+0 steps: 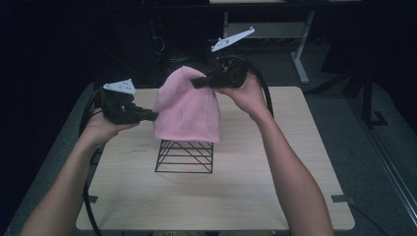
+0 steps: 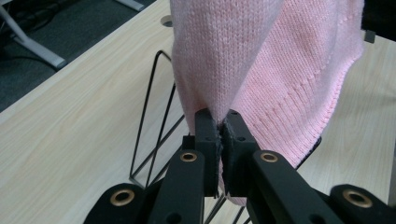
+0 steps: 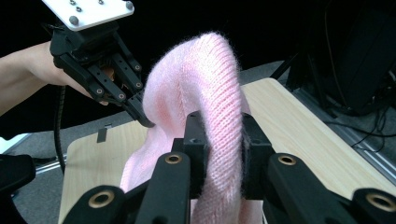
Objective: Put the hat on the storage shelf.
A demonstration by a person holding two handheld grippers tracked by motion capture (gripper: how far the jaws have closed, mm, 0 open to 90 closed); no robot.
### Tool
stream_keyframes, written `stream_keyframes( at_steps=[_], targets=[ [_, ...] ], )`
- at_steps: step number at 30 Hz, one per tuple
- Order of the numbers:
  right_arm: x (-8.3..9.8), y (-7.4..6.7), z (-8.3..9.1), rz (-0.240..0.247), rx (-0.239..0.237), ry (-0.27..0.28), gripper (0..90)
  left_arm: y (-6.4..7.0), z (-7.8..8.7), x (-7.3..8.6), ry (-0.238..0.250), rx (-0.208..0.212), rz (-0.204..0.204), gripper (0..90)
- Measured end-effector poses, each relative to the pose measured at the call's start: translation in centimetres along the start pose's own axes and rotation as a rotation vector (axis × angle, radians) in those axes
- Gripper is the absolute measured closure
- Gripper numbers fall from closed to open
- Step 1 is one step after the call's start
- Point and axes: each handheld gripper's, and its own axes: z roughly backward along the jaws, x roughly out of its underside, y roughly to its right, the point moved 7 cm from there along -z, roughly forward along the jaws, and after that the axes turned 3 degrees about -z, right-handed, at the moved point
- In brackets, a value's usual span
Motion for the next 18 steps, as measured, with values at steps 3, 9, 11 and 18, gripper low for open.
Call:
stream_keyframes(
  at_steps=[3, 9, 11, 18],
  targets=[
    [0.3, -0.2, 0.4, 0.014, -0.004, 0.012, 76.4, 0.4, -0.3, 0.1, -0.006, 0.008, -0.016, 86.5],
    [1.0, -1.6, 0.0, 0.039, -0.033, 0.015, 76.4, 0.9, 0.0, 1.5, -0.005, 0.007, 0.001, 86.5],
    [1.2, -2.2, -0.4, 0.048, -0.047, 0.015, 76.3, 0.9, 0.3, 2.1, -0.007, 0.008, 0.006, 86.6],
    [2.2, -3.8, -1.8, 0.059, -0.089, -0.001, 76.1, 1.2, 0.7, 4.2, -0.017, 0.006, 0.021, 86.6]
  ],
)
